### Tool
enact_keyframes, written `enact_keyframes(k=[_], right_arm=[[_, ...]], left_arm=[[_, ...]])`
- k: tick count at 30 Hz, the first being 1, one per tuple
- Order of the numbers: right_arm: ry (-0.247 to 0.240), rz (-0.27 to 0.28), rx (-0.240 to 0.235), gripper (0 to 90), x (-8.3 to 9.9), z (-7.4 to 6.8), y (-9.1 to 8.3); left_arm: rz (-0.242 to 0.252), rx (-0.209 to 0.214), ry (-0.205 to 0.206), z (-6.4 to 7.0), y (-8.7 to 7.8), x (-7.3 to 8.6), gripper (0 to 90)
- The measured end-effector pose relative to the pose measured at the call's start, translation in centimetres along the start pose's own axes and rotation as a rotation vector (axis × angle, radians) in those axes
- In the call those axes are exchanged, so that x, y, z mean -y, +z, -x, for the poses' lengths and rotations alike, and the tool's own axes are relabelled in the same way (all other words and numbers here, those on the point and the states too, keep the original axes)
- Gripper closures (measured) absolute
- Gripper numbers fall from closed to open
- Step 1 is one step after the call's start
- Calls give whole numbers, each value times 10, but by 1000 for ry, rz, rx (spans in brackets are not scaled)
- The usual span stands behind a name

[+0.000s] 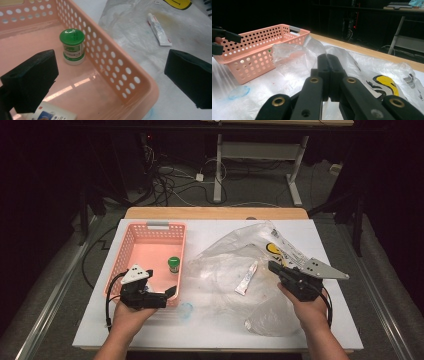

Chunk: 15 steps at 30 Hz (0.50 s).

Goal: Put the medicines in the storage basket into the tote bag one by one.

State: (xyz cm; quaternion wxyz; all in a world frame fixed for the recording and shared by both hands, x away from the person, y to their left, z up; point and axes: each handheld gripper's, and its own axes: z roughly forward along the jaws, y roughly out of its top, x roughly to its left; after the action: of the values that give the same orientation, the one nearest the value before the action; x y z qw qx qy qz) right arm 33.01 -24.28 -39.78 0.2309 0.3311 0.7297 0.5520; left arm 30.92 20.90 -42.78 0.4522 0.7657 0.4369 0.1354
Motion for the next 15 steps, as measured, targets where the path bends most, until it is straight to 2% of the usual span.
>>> enact_keyframes(k=[8,15], right_arm=[[-2,1,3,900,0,1,0],[-2,5,4,900,-1,1,-2]], left_arm=[[-5,-47,-17,-12,-4,4,0],[-7,-61,-29,-16,-5,5,0]])
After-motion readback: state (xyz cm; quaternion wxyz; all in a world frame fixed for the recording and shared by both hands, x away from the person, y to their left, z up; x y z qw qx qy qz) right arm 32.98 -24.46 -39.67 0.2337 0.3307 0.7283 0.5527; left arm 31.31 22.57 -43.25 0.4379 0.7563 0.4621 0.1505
